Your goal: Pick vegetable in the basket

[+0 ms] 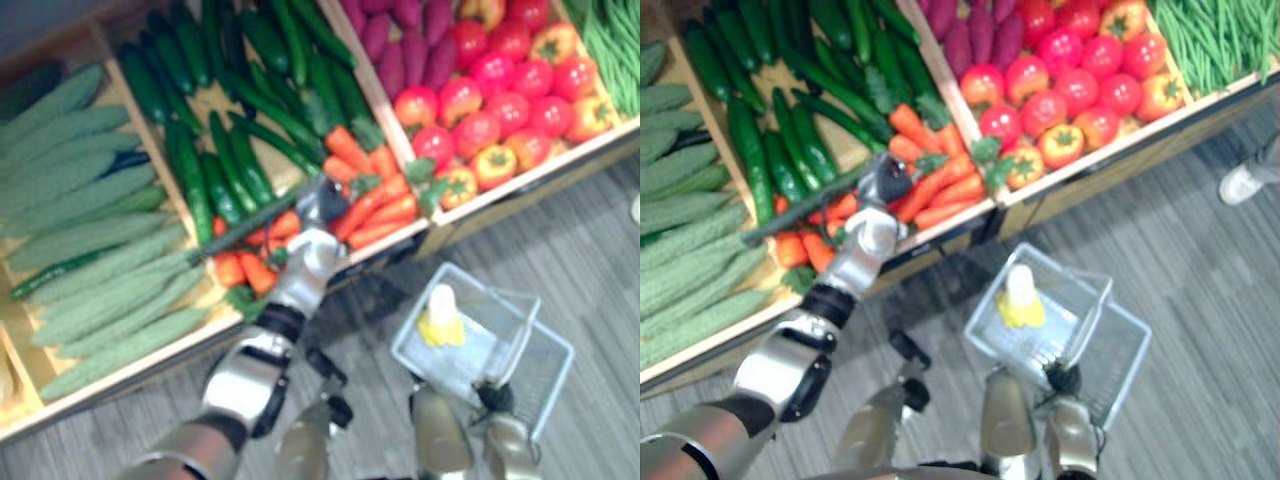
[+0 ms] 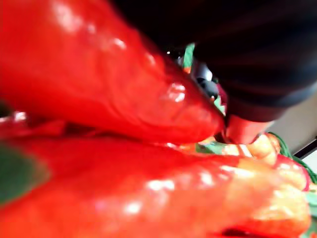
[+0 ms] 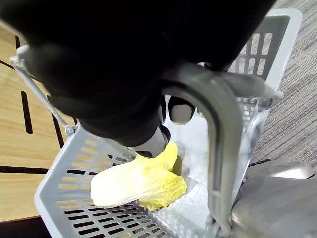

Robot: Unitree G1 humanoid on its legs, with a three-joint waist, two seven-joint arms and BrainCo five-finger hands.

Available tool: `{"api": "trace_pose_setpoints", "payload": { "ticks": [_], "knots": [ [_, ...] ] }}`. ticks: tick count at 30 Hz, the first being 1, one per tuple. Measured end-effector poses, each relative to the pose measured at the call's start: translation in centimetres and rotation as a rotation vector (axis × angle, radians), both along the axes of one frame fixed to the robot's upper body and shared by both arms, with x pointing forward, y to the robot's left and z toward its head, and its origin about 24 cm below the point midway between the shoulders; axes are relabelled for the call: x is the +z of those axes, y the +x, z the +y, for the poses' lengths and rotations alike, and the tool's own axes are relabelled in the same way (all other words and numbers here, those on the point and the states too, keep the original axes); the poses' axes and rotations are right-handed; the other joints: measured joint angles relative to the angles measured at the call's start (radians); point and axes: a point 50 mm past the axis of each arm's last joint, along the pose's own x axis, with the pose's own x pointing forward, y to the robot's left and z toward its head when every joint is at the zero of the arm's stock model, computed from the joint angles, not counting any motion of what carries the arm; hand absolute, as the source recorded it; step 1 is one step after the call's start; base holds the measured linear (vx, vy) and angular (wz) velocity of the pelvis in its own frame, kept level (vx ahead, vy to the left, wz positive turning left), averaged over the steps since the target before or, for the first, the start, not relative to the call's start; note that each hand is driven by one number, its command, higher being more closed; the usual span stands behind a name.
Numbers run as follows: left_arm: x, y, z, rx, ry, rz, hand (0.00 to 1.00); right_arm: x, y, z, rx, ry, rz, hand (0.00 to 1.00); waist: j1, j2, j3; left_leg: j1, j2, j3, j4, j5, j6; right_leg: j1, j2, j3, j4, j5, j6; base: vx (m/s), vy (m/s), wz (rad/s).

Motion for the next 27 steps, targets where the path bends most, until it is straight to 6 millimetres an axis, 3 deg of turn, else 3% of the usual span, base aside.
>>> {"api": "trace_pose_setpoints", "payload": {
  "ticks": [4,10,17,19,21,22,24,26,27],
  "knots": [
    [1.4,-0.7,-0.5,-0.026,-0.028,-0.076,1.0,-0.3,-0.6,-0.1,-0.004,0.002,0.018,1.0,0.002,0.001,0.0,0.014,0.002,-0.036,0.0,0.0,0.0,0.034,0.0,-0.043,-0.002,-0.004,-0.006,0.05,-0.048,0.2],
    [1.1,-2.3,0.1,-0.036,-0.06,-0.121,1.0,-1.5,-2.0,-0.4,-0.017,0.011,0.086,1.0,0.001,0.006,-0.016,0.055,0.0,-0.085,0.0,0.001,0.0,0.116,0.0,-0.094,-0.026,-0.01,-0.016,0.02,-0.04,0.21],
    [0.6,-4.3,3.1,0.024,-0.094,-0.173,1.0,-2.7,-3.5,-0.8,-0.041,0.032,0.164,1.0,0.004,0.004,-0.06,0.105,0.0,-0.071,0.004,-0.005,-0.005,0.164,0.012,-0.056,-0.072,-0.01,-0.017,-0.01,-0.005,-0.12],
    [1.5,-5.1,4.4,0.064,-0.125,-0.236,1.0,-2.7,-3.3,-0.6,-0.034,0.037,0.165,1.0,0.015,-0.012,-0.066,0.062,0.038,-0.107,0.165,-0.072,0.0,0.165,0.012,-0.019,-0.086,-0.009,-0.018,0.01,-0.015,-0.56],
    [1.5,-6.5,7.4,0.176,-0.159,-0.287,1.0,-2.6,-3.1,-0.7,0.008,0.02,0.173,1.0,0.047,-0.021,-0.072,0.011,0.066,-0.365,0.361,-0.133,-0.015,0.166,0.021,0.085,-0.087,0.01,-0.017,0.05,-0.036,-1.18],
    [1.4,-7.0,8.2,0.208,-0.167,-0.302,1.0,-2.6,-2.9,-0.6,0.025,0.016,0.172,1.0,0.05,-0.02,-0.076,-0.003,0.065,-0.442,0.394,-0.164,-0.02,0.163,0.027,0.113,-0.086,0.014,-0.015,0.04,0.099,-1.38],
    [1.0,-8.8,10.6,0.313,-0.178,-0.343,1.0,-2.4,-2.6,-0.9,0.054,-0.008,0.177,1.0,0.068,0.007,-0.107,-0.01,0.025,-0.785,0.41,-0.298,-0.086,0.124,0.07,0.247,-0.099,0.035,-0.001,0.03,0.191,-1.69],
    [0.8,-9.3,11.9,0.379,-0.16,-0.357,1.0,-2.3,-2.4,-0.8,0.076,-0.007,0.176,1.0,0.077,0.008,-0.132,0.045,0.0,-0.919,0.354,-0.363,-0.141,0.092,0.089,0.337,-0.114,0.055,0.028,0.03,0.207,-1.6],
    [0.7,-9.4,12.3,0.4,-0.155,-0.357,1.0,-2.5,-2.5,-0.1,0.091,0.016,0.177,1.0,0.073,-0.032,-0.138,0.06,-0.015,-0.856,0.35,-0.366,-0.134,0.09,0.067,0.383,-0.139,0.082,0.039,0.0,0.196,-1.33]
  ]
}}
